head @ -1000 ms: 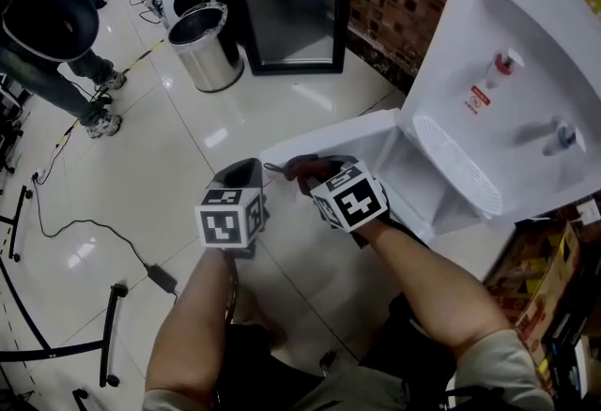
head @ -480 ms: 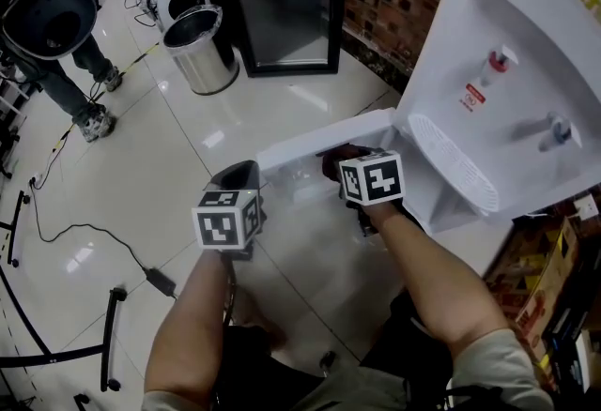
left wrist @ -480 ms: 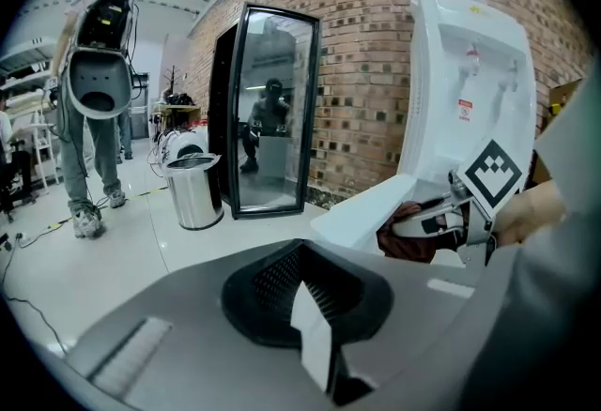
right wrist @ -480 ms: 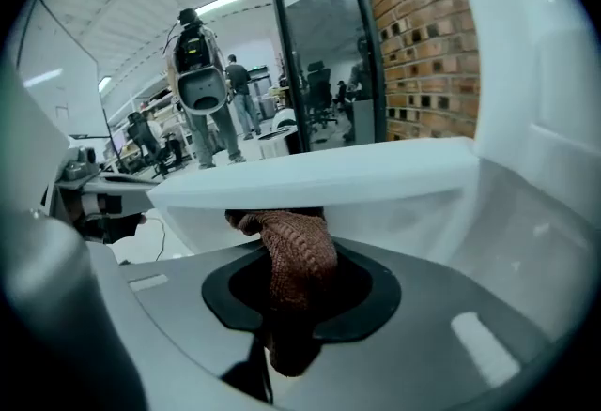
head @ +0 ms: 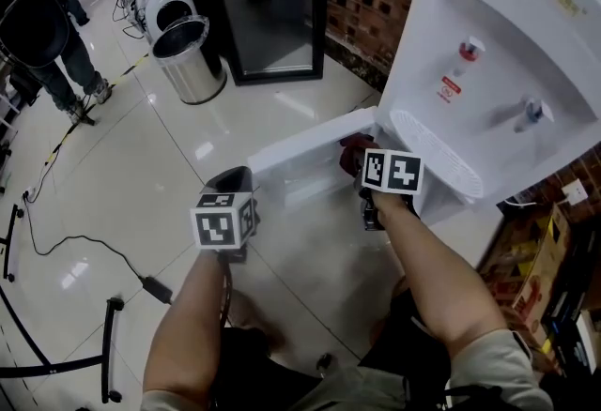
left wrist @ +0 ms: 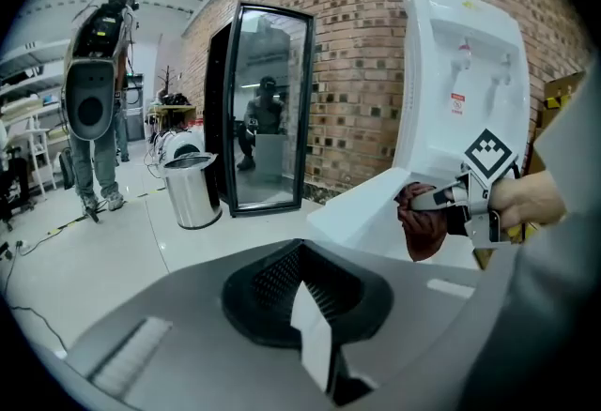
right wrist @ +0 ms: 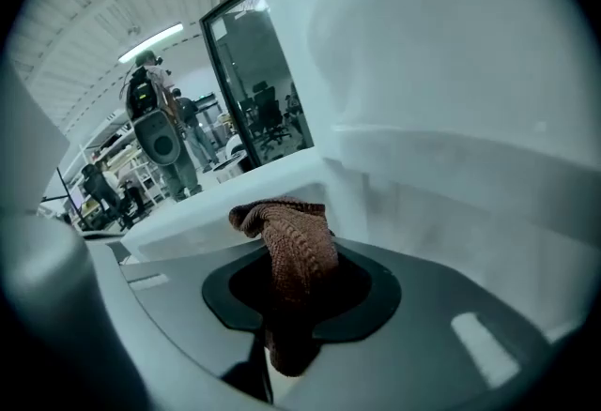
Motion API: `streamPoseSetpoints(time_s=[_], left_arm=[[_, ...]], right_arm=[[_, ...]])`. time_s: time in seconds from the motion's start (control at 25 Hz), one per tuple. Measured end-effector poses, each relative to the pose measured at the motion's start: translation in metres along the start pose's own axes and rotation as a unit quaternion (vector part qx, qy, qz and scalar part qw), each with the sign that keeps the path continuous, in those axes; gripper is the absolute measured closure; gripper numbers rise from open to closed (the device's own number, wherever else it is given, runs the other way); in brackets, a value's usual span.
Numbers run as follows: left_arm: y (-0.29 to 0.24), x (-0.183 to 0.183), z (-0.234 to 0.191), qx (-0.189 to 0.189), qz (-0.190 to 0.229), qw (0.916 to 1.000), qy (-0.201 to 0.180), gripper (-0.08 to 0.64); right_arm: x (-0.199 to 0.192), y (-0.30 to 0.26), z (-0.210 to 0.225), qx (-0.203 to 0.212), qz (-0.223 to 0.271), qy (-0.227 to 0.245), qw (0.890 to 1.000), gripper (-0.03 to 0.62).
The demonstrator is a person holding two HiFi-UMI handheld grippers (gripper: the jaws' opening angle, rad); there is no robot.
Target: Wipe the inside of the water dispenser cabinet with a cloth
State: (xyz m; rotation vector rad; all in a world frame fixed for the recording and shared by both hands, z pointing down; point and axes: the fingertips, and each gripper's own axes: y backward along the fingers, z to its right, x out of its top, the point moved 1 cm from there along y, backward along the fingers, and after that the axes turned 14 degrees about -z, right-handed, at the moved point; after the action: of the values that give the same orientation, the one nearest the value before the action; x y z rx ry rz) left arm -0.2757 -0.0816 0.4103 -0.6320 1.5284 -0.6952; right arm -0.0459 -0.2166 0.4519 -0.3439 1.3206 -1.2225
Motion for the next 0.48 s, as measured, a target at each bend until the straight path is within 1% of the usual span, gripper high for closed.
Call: streamPoseSetpoints(time_s=[0.12,0.24,0.36,0.48], left_arm=[[0.001,-0.007,0.007,-0.001,-0.01,0.9997,-0.021,0.561],[0.004,-0.009,0.012,-0.003,-0.014,0.9992,-0.036,0.56],[0.01,-0.006,0.013,-0.001,-0.007,0.9993,-0.036,0.56],[0.016,0.0,0.012,0.004,0.0,0.9993,-0.038,0.56]], right_arm=[[-0.002,0.009,0.016,-0.027,0.018,-0.03,0.999,0.486],[-0.004,0.017,0.031,-0.056,0.035,-0.048,0.997,0.486],[-0.005,0.017,0.039,-0.074,0.048,-0.07,0.994,0.486],[0.0,0.011,0.043,-0.091,0.06,-0.072,0.991,0.486]])
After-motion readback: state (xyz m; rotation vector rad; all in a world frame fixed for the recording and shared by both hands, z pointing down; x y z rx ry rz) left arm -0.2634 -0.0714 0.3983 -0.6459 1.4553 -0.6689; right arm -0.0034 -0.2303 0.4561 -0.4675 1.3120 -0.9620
